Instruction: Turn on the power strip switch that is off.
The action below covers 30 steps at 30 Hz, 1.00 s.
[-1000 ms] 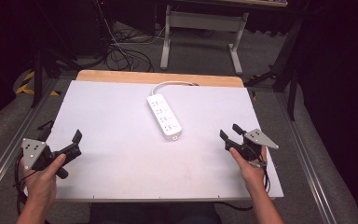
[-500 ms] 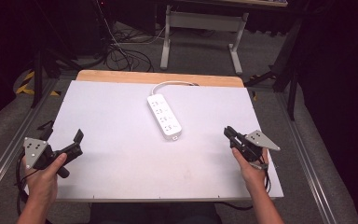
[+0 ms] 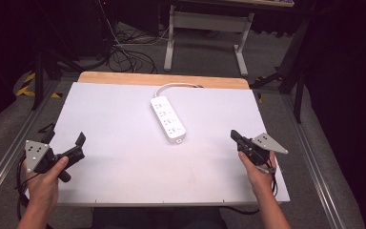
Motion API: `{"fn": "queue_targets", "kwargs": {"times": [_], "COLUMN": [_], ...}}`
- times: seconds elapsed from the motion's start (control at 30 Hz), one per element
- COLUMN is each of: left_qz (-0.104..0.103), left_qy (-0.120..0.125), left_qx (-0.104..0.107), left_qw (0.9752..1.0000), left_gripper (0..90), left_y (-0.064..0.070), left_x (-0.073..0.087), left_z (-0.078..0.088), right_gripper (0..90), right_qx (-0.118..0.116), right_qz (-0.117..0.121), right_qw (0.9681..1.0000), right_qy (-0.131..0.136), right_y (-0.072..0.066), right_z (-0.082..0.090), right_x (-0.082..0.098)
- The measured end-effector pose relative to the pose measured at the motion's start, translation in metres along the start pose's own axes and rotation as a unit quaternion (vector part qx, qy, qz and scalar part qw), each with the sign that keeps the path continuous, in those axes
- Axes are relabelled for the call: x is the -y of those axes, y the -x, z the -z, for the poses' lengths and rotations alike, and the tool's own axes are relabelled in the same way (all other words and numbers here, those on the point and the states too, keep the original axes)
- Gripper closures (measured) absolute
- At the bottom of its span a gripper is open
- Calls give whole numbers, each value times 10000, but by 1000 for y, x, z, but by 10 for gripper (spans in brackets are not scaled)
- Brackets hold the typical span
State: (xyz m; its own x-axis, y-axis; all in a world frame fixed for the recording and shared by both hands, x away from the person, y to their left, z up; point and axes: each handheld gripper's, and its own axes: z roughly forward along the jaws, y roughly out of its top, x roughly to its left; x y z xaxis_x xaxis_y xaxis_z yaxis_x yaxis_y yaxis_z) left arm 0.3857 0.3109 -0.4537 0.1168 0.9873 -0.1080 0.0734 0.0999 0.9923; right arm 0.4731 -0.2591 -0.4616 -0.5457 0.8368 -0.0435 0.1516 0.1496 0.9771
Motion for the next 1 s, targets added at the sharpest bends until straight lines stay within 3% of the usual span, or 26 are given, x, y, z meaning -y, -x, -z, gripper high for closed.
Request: {"fn": "queue_targets", "kwargs": {"times": [0.57,1.0], "left_qz": [-59,-78], "left_qy": [-9,7], "left_qx": [15,30], "left_qw": [10000,10000], "left_gripper": [23,26], "left_y": [0,0], "left_x": [0,0], "left_z": [0,2], "right_gripper": [900,900], "right_qx": [114,21], "right_qz": [-295,-224], "right_qw": [9995,9995], "right_qy": [-79,-203], "right_y": [7,7], "right_z": [-3,-11], "right_x": [-10,-23]}}
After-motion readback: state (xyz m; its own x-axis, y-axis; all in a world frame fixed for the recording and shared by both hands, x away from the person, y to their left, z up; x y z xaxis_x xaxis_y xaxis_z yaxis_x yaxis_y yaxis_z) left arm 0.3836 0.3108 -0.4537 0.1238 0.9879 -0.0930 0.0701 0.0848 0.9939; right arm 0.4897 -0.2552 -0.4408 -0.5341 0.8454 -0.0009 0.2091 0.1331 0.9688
